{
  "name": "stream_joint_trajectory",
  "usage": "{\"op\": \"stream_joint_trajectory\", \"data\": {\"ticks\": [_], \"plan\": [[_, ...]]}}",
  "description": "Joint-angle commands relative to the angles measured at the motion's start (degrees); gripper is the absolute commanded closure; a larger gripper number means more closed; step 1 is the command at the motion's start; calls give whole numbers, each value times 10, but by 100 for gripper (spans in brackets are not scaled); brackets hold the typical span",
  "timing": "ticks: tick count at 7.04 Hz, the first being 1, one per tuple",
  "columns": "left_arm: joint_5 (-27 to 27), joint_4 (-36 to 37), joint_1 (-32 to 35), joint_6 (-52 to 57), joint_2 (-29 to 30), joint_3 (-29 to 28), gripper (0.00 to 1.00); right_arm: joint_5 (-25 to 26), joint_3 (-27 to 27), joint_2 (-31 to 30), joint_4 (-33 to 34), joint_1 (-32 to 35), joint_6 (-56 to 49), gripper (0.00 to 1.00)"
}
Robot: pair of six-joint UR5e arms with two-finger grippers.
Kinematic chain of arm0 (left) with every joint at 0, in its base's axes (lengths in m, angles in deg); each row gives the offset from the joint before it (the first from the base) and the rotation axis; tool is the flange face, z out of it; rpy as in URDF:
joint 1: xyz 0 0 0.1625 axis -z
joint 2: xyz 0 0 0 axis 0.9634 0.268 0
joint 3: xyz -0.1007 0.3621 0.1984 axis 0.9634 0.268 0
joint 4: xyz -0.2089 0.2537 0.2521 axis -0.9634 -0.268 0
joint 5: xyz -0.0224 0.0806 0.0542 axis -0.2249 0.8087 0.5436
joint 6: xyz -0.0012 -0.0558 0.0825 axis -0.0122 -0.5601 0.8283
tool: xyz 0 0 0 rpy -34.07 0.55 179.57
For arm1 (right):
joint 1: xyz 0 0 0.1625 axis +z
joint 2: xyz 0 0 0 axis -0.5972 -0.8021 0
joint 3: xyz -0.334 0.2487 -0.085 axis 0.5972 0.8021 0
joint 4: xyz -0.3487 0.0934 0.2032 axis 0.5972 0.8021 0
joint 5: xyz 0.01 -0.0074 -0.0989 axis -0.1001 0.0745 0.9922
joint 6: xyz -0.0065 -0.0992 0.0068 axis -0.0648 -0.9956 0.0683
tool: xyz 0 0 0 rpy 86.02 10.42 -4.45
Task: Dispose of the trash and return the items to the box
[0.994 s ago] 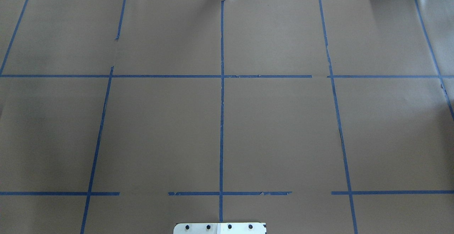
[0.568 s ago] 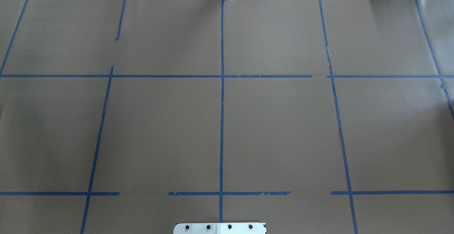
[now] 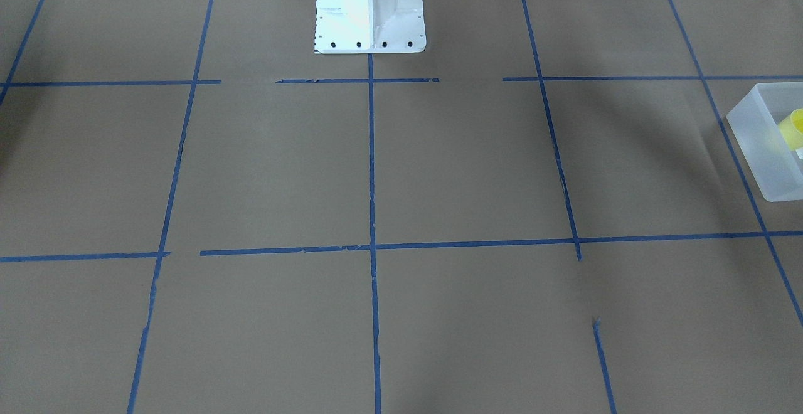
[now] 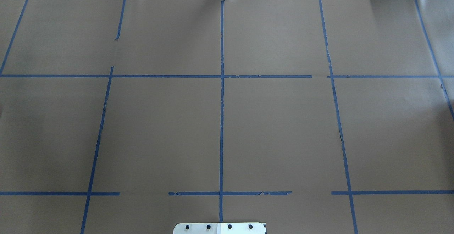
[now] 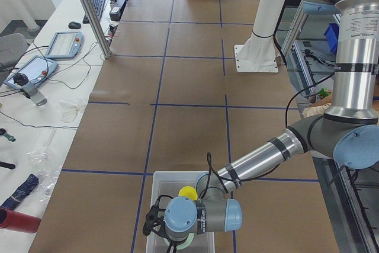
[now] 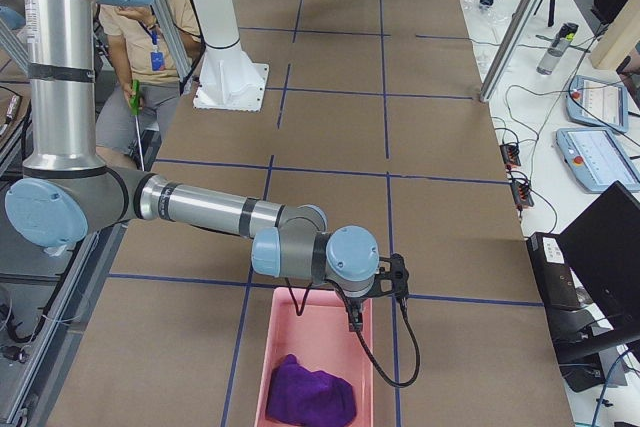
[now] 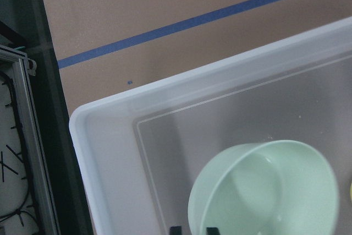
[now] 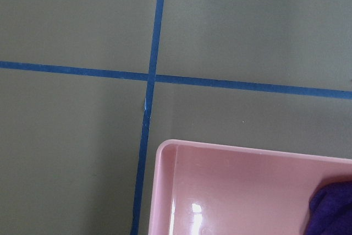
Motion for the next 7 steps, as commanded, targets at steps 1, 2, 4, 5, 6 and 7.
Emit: {"op": "stream_joint_trajectory", "data": {"ticks": [1, 2, 4, 5, 6, 7], "plan": [[-14, 113, 0, -57, -6, 148, 0, 1, -24, 5, 14, 0, 5, 0], [-37, 200, 0, -94, -7, 252, 0, 2, -60, 12, 70, -1, 5, 0], [-42, 263, -19, -133, -22, 372, 0, 8, -112, 15, 134, -1, 5, 0], [-43, 263, -45, -160, -22, 394, 0, 8, -113, 16, 135, -2, 9, 0], [-44, 263, -84, -207, -21, 421, 0, 7, -114, 16, 135, -12, 26, 0], [-46, 262, -106, -234, -22, 430, 0, 6, -117, 18, 135, -18, 36, 0]]}}
